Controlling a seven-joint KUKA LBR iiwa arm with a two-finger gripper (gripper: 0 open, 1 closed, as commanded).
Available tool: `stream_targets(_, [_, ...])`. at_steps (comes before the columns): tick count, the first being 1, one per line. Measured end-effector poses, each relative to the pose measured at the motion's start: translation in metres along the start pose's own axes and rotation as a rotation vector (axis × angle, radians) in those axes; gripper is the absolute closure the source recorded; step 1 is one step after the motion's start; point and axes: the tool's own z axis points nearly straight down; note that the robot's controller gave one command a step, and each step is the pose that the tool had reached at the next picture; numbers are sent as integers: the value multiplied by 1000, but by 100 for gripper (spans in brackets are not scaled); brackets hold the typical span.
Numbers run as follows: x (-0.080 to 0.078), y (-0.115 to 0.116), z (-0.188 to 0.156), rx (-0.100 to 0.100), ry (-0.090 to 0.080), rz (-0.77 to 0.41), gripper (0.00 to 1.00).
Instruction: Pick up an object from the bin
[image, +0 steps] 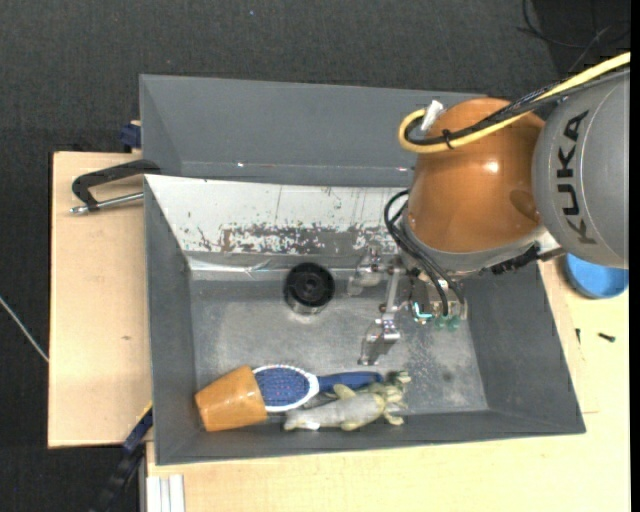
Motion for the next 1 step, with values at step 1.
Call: stream_targets(1, [-59,31,136,0,-10,-194,0])
